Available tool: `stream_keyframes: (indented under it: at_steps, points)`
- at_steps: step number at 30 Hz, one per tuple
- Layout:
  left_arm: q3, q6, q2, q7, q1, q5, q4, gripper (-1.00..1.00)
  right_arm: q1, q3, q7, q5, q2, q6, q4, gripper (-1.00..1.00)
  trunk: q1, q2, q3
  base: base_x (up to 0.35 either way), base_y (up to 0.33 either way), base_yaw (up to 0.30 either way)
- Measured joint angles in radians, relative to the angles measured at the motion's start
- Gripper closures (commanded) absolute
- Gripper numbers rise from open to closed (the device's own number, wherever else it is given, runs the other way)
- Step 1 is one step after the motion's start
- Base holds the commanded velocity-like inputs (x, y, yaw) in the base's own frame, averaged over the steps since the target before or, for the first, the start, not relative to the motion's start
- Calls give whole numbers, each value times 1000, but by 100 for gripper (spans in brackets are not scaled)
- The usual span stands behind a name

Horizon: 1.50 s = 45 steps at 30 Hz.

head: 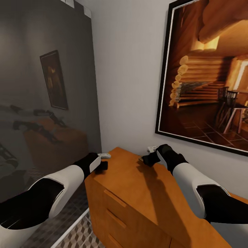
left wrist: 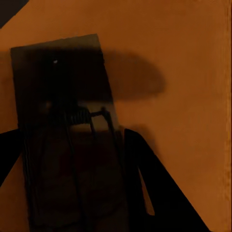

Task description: Take the four mousetraps from the cabinet in the bathroom and place them on the bathroom floor. Make sure all four end up on the same floor surface, and ensure that at least two of them are either under or directly next to the same bathroom sink.

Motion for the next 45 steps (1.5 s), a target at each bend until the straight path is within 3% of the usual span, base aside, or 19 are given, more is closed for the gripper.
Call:
stream_keyframes:
  at_steps: [1, 4, 6, 7, 8, 10, 13, 16, 21, 45]
  points:
    - [0, 2, 1, -1, 0, 1, -15, 100, 0, 0, 0, 0, 0, 0, 0, 100, 0, 0, 0, 0, 0, 0]
    - [2, 52, 17, -6, 0, 5, -177, 100, 0, 0, -1, 0, 0, 0, 0, 100, 0, 0, 0, 0, 0, 0]
    - [5, 213, 46, -7, 0, 8, -400, 100, 0, 1, -1, 0, 1, 0, 0, 100, 0, 0, 0, 0, 0, 0]
    - [6, 250, 52, -6, 0, 7, -448, 100, 0, 1, -1, 1, 2, 0, 0, 100, 0, 0, 0, 0, 0, 0]
    - [15, 315, 63, -6, 0, 8, -528, 100, 0, 1, -2, 1, 2, 0, 0, 100, 0, 0, 0, 0, 0, 0]
    - [33, 370, 70, -6, 0, 7, -598, 100, 0, 1, -2, 1, 4, 0, 0, 100, 0, 0, 0, 0, 0, 0]
    - [99, 441, 79, -7, 0, 2, -680, 100, 0, 1, -2, 2, 7, 0, -1, 100, 0, 0, 0, 0, 0, 0]
    - [146, 464, 83, -8, 0, 1, -705, 100, 0, 0, -2, 2, 9, 0, -1, 100, 0, 0, 0, 0, 0, 0]
    - [166, 473, 85, -8, 0, 1, -701, 100, 0, 0, -3, 3, 11, 1, -1, 100, 0, 0, 0, 0, 0, 0]
    - [162, 472, 81, -4, 0, -14, -682, 100, 0, 0, -2, 2, 13, 2, -2, 100, 0, 0, 0, -27, 0, 0]
